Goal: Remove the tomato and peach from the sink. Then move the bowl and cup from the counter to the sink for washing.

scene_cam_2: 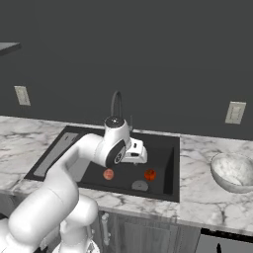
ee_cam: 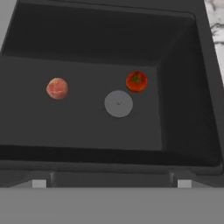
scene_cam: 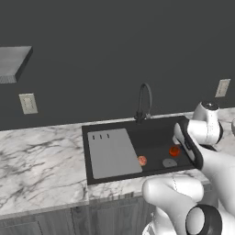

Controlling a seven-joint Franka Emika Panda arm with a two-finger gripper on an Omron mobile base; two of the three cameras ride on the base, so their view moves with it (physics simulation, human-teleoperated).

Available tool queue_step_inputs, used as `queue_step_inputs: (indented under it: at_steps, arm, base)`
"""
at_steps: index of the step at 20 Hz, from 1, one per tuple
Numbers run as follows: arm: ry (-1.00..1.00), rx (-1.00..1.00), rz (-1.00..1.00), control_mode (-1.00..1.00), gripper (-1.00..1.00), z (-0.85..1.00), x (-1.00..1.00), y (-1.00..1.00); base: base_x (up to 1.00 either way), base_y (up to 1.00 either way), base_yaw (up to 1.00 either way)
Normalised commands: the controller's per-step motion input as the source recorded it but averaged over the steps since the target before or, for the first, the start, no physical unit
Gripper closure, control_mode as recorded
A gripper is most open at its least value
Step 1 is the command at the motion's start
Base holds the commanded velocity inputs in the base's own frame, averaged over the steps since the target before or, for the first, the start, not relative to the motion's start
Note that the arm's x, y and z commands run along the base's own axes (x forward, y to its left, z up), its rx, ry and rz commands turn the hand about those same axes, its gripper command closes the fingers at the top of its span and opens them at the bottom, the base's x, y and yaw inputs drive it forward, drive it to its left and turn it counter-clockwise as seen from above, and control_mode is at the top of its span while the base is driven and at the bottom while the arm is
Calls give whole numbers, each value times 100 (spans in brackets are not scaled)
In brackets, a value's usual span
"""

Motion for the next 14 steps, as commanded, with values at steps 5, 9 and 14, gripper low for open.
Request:
queue_step_inputs:
  at_steps: [5, 9, 14]
  arm:
    - [0, 0, 0, -100, -100, -10, 16, 0]
    - [0, 0, 0, -100, -100, -11, 14, -4]
    - [1, 0, 0, -100, -100, -13, 15, -6]
  base:
    - [0, 0, 0]
    - [0, 0, 0]
    - [0, 0, 0]
